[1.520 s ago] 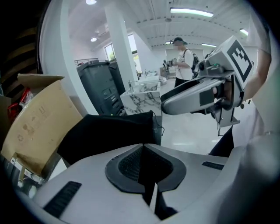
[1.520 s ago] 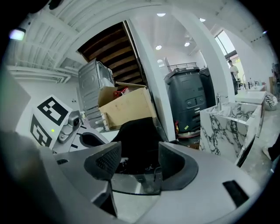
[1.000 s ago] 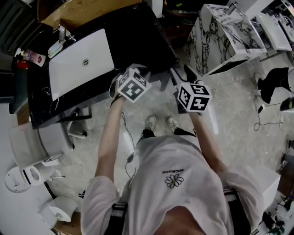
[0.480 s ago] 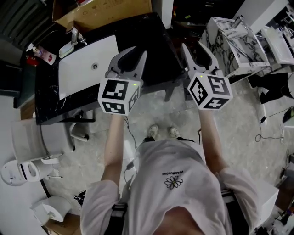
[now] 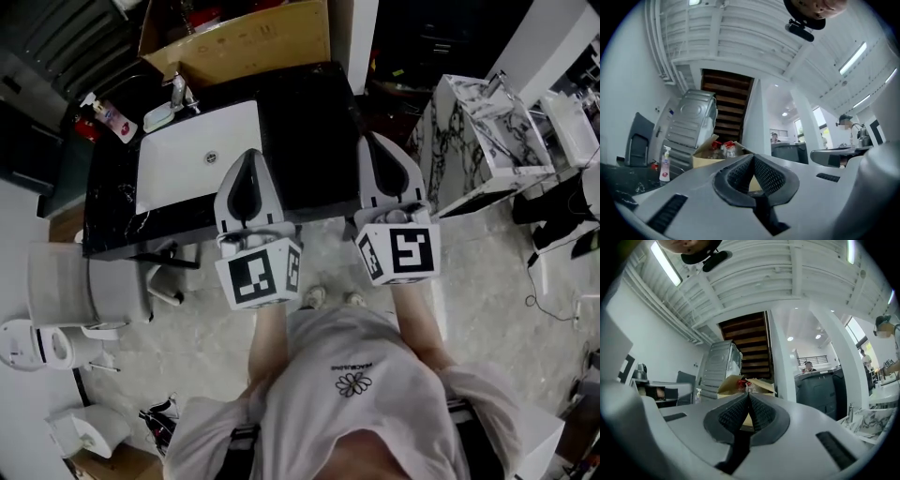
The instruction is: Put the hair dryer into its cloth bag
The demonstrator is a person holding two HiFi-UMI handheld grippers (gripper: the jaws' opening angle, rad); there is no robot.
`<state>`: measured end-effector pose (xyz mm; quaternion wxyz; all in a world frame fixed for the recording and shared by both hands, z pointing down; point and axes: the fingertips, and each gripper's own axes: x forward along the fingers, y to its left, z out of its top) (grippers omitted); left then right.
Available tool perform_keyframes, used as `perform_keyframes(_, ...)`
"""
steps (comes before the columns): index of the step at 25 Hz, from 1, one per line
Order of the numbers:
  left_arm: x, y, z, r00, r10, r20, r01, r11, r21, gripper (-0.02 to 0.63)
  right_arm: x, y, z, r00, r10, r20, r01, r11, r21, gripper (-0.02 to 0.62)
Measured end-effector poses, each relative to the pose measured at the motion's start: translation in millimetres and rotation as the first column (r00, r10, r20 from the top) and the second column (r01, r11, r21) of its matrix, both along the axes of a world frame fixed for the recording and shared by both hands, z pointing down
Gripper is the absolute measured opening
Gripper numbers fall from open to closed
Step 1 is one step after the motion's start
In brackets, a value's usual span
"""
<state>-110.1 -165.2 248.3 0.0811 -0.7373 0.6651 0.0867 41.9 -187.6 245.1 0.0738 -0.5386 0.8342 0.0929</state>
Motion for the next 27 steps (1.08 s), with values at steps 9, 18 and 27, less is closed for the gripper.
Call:
perform_keyframes(9,-3.8,4.9,12.6,0.998,-0.04,0.048,0.042,0.998,-0.038,0.015,-9.4,2.7,33.5,0.998,-0.022,-0.059,0.017,0.997,-0.078,0.012)
perform_keyframes(18,-6.5,6.6,23.6,1.0,-0.008,0.008,0.009,0.996,-0.086,0.015,-13.5,2.5,37.5,0.997,-0.043,-0.067,0.038,0.996,-0.083,0.012)
perform_keyframes(27,-8.2,7.0,33.5,1.0,-0.011,0.014,0.013,0.993,-0.118,0.015,-8.7,0.9,39.9,0.997,-0.034,-0.07,0.027,0.996,-0.089,0.012)
